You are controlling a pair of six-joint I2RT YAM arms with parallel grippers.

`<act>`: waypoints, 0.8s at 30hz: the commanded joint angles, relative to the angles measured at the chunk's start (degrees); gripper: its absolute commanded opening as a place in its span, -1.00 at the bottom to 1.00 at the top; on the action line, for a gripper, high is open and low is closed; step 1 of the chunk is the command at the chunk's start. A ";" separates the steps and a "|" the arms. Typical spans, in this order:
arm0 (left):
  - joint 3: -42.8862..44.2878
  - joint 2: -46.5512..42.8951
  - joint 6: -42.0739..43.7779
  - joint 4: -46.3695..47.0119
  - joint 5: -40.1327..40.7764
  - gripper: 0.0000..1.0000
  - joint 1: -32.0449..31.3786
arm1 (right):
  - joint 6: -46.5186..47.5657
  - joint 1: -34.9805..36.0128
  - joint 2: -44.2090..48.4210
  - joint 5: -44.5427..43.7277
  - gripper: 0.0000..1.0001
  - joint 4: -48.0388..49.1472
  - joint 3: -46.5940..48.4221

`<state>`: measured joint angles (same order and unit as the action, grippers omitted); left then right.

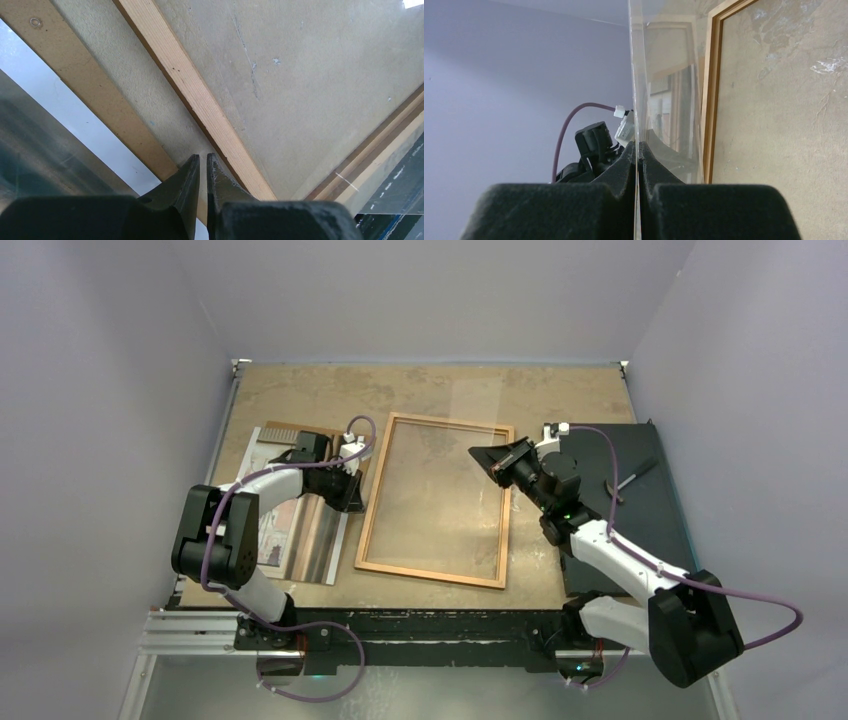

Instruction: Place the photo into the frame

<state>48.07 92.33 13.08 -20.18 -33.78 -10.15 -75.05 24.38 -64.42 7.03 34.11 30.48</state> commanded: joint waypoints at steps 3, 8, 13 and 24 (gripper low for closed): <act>-0.30 -0.14 1.07 1.52 -0.24 -0.85 0.21 | -2.14 0.39 1.56 0.00 -1.00 5.19 -0.81; -0.30 -0.14 1.15 1.43 -0.24 -0.86 0.20 | -2.56 0.40 1.39 -0.17 -1.00 5.64 -0.93; -0.24 -0.14 1.24 1.35 -0.18 -0.87 0.20 | -2.65 0.44 1.85 -0.06 -1.00 4.78 0.62; -0.26 -0.23 1.26 1.38 -0.23 -0.91 0.18 | -3.56 0.56 1.37 0.61 -1.00 6.00 -0.51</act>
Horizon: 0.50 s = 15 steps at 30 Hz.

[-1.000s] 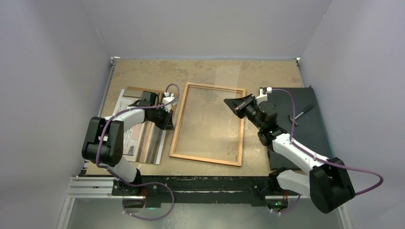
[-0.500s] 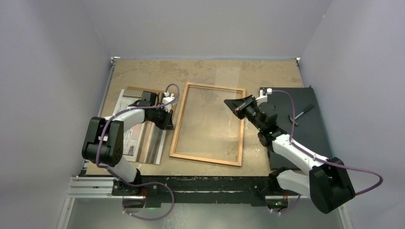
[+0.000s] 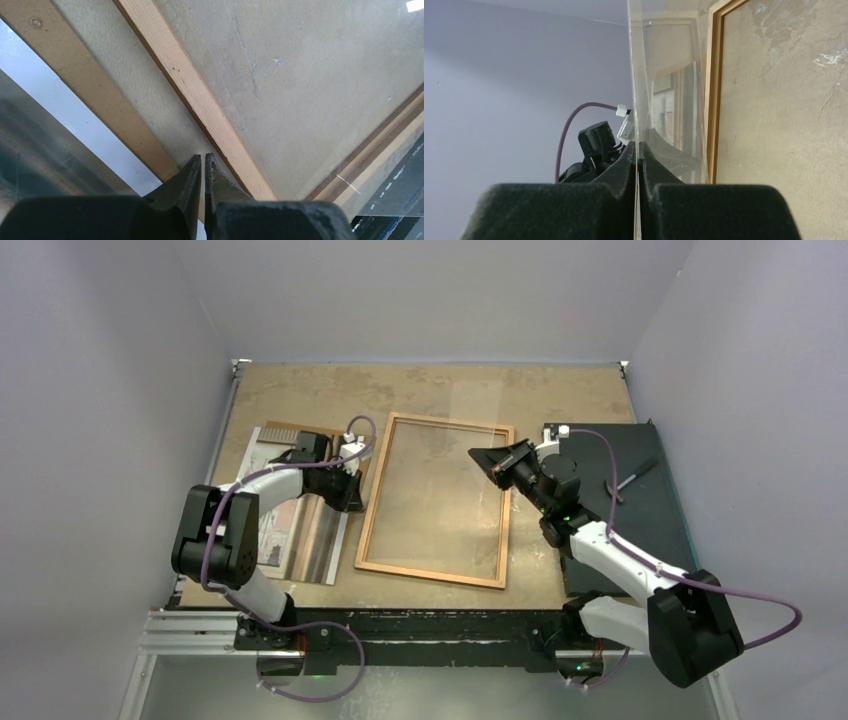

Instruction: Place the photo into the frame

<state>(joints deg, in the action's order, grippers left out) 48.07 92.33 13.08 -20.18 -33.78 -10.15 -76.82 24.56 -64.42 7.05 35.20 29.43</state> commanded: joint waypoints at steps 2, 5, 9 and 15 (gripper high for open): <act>-0.25 -0.18 1.27 1.31 -0.25 -0.91 0.22 | -1.19 0.41 1.81 0.52 -1.00 4.10 1.38; -0.18 -0.14 1.30 1.29 -0.23 -0.92 0.20 | -0.01 0.40 2.53 0.01 -1.00 2.04 3.47; -0.24 -0.24 1.37 1.29 -0.28 -0.92 0.22 | -0.50 0.41 1.90 0.58 -1.00 2.51 3.73; -0.25 -0.23 1.51 0.99 -0.19 -0.94 0.22 | -1.47 0.79 0.86 0.56 -1.00 4.39 1.55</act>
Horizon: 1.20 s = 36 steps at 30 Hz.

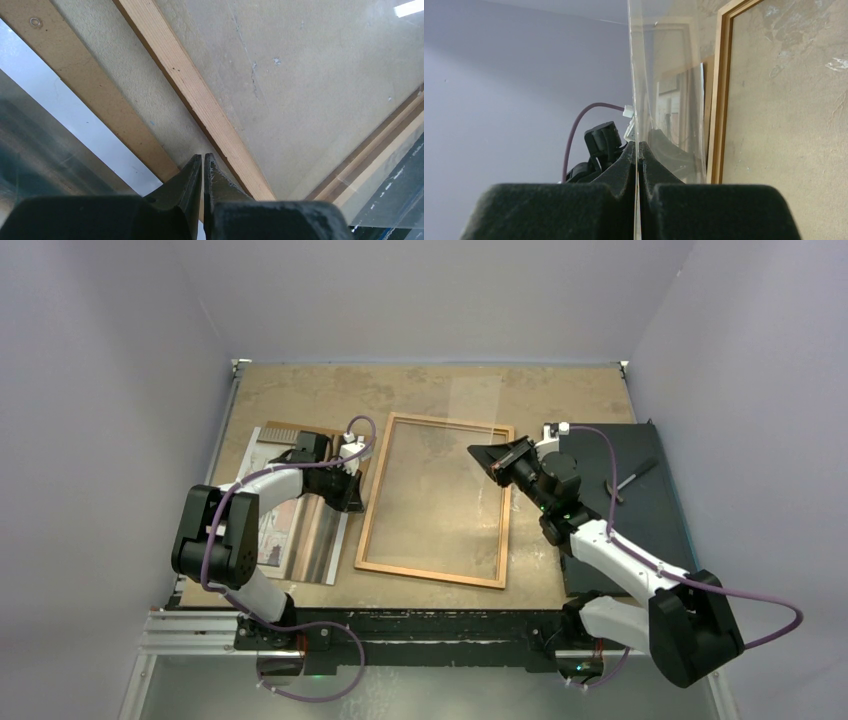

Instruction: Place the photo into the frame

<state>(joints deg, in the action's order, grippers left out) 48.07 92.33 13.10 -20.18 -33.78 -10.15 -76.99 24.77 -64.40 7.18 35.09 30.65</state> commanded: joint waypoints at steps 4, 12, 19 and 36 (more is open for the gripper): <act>-0.32 -0.44 1.79 0.81 -0.10 -0.95 0.21 | -1.32 0.95 -0.01 0.20 -1.00 5.25 0.02; -0.48 -0.84 2.19 0.47 0.20 -0.96 0.21 | -0.13 1.33 -1.13 -0.94 -1.00 5.02 -0.40; -0.50 -0.93 2.45 0.19 0.13 -0.97 0.19 | 1.89 1.33 -0.28 -3.47 -1.00 2.48 -1.84; -0.22 -0.50 3.32 -0.52 -0.53 -1.00 0.19 | 3.38 1.37 -2.30 -3.34 -1.00 0.86 -2.62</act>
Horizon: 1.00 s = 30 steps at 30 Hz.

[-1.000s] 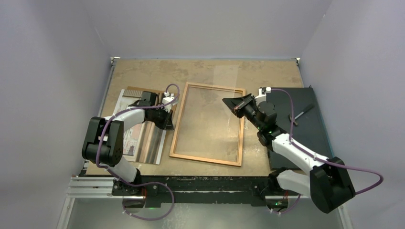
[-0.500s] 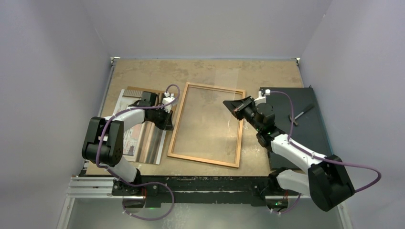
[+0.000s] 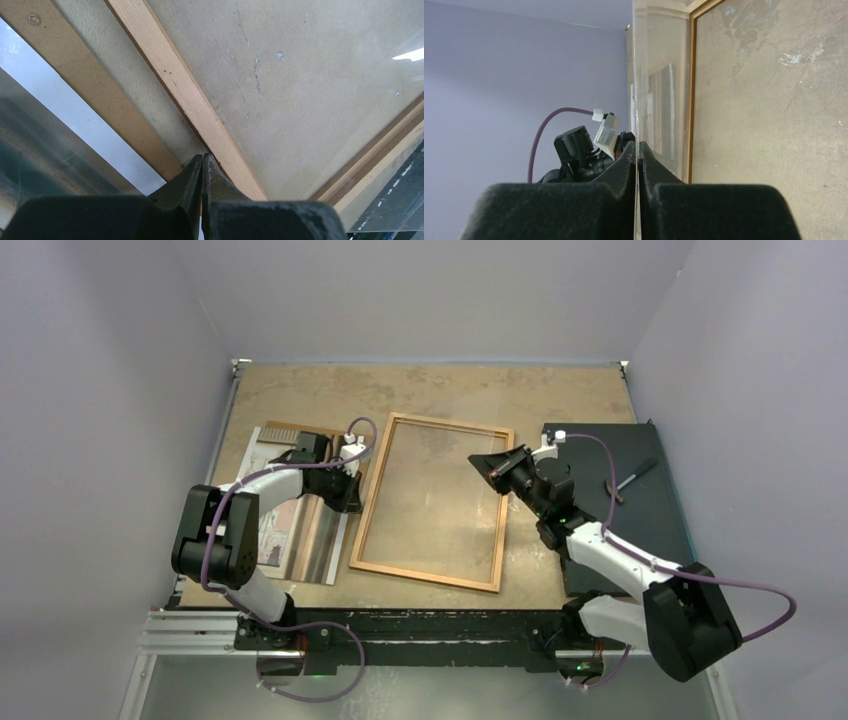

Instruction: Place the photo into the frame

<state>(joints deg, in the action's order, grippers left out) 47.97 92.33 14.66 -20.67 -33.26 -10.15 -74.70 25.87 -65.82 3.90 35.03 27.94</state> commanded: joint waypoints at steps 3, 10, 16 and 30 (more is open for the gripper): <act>-0.10 -0.58 1.85 -0.12 -1.11 -1.00 0.20 | 1.84 0.15 -2.29 1.01 -1.00 1.11 0.66; 0.00 -0.27 1.88 -0.18 -1.28 -1.00 0.20 | 2.91 -0.29 -6.06 3.56 -1.00 1.16 2.32; 0.11 -0.10 2.03 -0.30 -1.38 -1.00 0.22 | 2.69 -0.61 -6.79 3.97 -1.00 0.96 2.43; 0.29 0.29 2.10 -0.45 -1.74 -1.00 0.13 | 3.08 -0.89 -10.05 6.11 -1.00 -4.79 3.76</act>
<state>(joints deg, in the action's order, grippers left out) 47.97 92.33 15.88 -21.96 -31.81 -9.76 -72.77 24.29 -73.97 5.54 33.69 28.97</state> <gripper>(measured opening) 0.002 0.005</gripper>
